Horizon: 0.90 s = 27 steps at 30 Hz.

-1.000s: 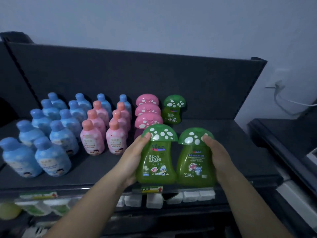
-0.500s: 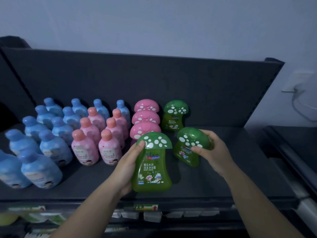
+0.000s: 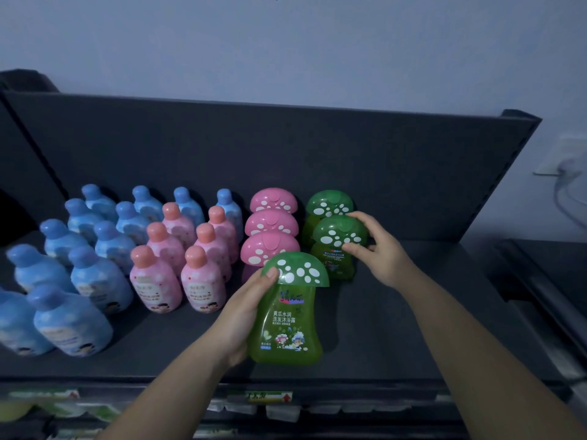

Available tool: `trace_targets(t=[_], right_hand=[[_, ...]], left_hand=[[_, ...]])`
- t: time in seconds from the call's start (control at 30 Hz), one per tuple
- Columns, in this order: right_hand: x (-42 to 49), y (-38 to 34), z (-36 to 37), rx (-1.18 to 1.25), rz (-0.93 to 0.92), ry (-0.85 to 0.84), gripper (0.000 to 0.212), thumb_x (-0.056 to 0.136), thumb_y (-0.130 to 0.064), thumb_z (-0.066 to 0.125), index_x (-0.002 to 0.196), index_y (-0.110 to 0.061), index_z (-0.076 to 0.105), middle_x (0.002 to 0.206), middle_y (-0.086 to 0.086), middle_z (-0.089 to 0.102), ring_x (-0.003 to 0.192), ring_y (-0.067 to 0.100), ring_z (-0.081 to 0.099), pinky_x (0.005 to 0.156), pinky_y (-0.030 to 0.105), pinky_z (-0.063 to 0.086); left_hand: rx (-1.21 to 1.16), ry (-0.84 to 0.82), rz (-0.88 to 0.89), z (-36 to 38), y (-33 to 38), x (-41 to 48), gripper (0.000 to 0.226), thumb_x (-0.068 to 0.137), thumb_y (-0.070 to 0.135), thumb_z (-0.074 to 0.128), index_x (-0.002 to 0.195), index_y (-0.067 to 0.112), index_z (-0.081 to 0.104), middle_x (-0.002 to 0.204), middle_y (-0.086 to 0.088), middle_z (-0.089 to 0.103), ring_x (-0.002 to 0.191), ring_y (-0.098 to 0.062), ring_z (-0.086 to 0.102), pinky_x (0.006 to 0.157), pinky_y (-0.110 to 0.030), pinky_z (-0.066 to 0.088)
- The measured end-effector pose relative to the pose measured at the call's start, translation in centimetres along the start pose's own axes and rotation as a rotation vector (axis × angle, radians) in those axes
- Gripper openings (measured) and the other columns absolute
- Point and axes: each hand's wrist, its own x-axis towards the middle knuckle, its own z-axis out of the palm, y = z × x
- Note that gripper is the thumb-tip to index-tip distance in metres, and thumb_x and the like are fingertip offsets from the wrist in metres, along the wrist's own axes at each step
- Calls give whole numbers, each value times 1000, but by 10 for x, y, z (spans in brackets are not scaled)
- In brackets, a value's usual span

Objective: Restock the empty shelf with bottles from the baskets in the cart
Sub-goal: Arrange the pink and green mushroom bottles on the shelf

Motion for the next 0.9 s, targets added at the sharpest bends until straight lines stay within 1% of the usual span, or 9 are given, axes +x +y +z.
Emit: trace_targets(t=[0.13,0.27,0.4,0.47,0.53,0.6,0.67,0.8,0.9], right_hand=[[12,8,5,-23,-44,-15,54,90,-24,69,135,-44,46,135,-13,55,124,11,56,104,46,48],[17,12,5,-170,-39,23,56,88,-37,67,131,-61,41,133,-18,46,130,17,44,109,49,41],[3,-3,4,-381,2,145,75,84,-50,69,145,-55,27,139,-11,28,130,16,29,112,32,22],[-17,-21,4,-223,-35,214,68,80,-57,64,141,-56,32,136,-15,33,124,11,36,108,26,30],[-39,-35,-2,-45,-16,120,52,76,-59,58,127,-50,50,127,-15,49,113,8,50,99,20,41],[-58,-43,-9,74,56,-167,46,78,-52,67,122,-43,58,123,-11,62,114,8,58,98,22,45],[-69,-44,-11,110,96,-310,48,81,-34,79,124,-36,57,123,-7,68,117,9,62,100,29,48],[-70,-36,-16,36,86,-95,50,79,-10,80,118,-36,62,117,-4,71,109,11,67,98,38,53],[-68,-27,-22,-2,96,-92,52,79,-7,80,118,-35,60,116,-4,70,107,10,67,96,39,54]], left_hand=[[5,-17,13,1,-4,-2,45,90,42,59,129,20,60,122,-17,67,111,-36,65,89,-47,55],[6,-12,31,5,-6,-1,47,89,40,61,130,17,58,123,-18,66,111,-36,65,88,-45,55],[31,-24,55,11,-8,0,43,93,36,60,131,16,58,122,-17,67,109,-35,66,85,-42,56],[38,-24,79,18,-10,1,37,94,32,59,127,16,60,120,-16,68,107,-33,67,84,-41,57],[63,-28,115,26,-12,4,35,93,32,62,124,16,61,119,-17,68,105,-33,67,87,-42,56],[123,-44,170,35,-15,8,39,91,32,61,125,14,58,118,-16,69,104,-31,67,88,-43,56],[188,-53,242,46,-15,15,35,93,30,60,124,15,54,112,-7,71,101,-25,68,85,-37,57],[354,-123,348,59,-16,30,33,95,24,58,127,16,49,110,7,68,106,-13,64,87,-28,53],[430,-122,350,55,-25,40,36,94,22,60,128,15,49,113,7,66,110,-11,62,89,-26,51]])
